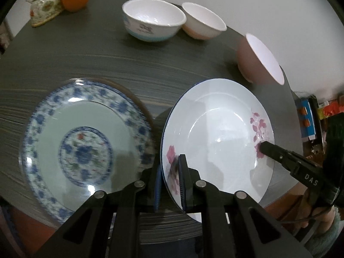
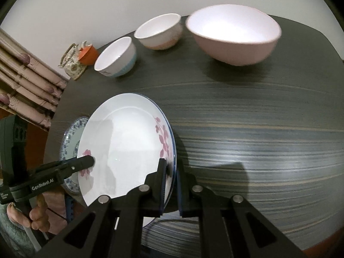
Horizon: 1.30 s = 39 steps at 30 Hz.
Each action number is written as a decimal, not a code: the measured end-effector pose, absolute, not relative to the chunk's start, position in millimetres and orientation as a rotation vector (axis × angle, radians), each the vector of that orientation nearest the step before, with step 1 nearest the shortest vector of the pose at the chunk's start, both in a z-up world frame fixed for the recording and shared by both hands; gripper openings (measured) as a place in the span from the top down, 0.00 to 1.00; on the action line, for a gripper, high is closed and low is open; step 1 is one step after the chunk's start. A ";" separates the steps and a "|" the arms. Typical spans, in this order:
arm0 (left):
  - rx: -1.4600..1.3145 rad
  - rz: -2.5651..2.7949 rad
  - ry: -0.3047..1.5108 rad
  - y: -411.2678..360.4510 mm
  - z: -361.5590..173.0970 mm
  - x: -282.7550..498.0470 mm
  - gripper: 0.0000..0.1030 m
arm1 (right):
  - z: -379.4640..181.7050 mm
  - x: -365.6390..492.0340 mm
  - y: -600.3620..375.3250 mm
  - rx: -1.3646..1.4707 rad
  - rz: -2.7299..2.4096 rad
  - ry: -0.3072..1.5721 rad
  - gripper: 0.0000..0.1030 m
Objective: Organize plates and bowls
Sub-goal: 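Carry the pink-flowered plate with the right gripper onto the blue-and-white plate stack, then lower the pink-flowered plate flat onto the blue-and-white plates with the right gripper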
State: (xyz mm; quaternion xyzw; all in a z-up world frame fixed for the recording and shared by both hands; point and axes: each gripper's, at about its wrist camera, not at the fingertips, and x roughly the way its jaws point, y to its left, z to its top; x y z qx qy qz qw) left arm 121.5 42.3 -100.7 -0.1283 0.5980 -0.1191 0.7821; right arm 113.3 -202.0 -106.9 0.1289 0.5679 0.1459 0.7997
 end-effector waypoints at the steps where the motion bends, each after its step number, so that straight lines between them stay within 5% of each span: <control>1: -0.281 -0.248 1.284 50.0 -97.5 120.3 0.89 | -105.0 115.6 -196.6 0.275 0.323 1.215 0.91; 22: -0.383 -0.044 1.261 186.1 -99.7 78.7 0.89 | -109.3 124.1 -61.3 0.195 0.470 1.273 0.91; 39: -0.409 -0.007 1.297 196.9 -124.4 83.0 0.88 | -127.0 127.7 -36.1 0.155 0.473 1.319 0.90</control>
